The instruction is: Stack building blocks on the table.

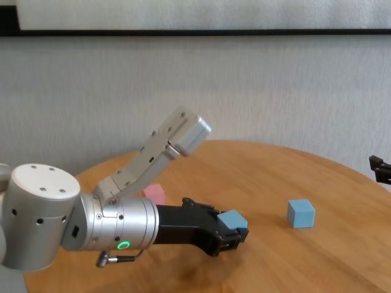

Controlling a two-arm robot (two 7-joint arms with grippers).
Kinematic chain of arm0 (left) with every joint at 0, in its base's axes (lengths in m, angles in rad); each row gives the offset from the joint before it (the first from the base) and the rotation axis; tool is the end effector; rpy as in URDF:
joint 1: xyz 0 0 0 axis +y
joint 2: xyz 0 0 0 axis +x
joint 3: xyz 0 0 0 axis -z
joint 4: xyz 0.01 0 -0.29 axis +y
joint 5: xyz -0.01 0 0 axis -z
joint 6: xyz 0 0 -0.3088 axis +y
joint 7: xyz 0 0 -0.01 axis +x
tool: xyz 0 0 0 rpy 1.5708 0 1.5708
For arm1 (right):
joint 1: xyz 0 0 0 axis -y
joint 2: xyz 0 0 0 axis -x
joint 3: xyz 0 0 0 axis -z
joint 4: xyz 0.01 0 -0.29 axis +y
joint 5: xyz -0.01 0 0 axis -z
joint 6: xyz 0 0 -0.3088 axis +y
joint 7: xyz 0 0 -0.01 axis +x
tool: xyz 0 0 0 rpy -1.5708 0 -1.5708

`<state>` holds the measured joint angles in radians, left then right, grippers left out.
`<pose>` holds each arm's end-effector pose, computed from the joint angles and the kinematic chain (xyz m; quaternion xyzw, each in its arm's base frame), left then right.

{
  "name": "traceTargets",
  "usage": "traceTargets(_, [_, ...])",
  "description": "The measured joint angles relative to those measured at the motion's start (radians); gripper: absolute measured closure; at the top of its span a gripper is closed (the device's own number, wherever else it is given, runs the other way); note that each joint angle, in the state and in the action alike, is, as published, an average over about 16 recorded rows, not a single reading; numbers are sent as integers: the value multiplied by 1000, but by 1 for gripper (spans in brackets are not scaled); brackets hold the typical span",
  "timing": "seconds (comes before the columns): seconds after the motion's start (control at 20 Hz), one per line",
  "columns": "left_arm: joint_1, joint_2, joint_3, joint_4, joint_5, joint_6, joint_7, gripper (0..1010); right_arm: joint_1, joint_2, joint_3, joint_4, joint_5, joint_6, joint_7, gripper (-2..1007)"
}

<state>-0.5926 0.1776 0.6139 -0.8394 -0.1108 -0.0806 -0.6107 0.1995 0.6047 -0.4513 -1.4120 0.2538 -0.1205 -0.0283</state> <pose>0.4574 -0.0466 -0.3264 0.1995 -0.0317 0.2773 0.9393 0.3581 -0.0827 -0.3023 -0.1415 -0.1325 -0.5800 0.7912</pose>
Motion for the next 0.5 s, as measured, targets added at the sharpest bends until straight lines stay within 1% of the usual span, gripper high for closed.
traceTargets(0.25, [-5,-11,-3,23,0,-5,0,604,0,0,0,0,0,0,0,5])
traceTargets(0.5, [1,-12,-10,19,-2,-4,7,552,0,0,0,0,0,0,0,5])
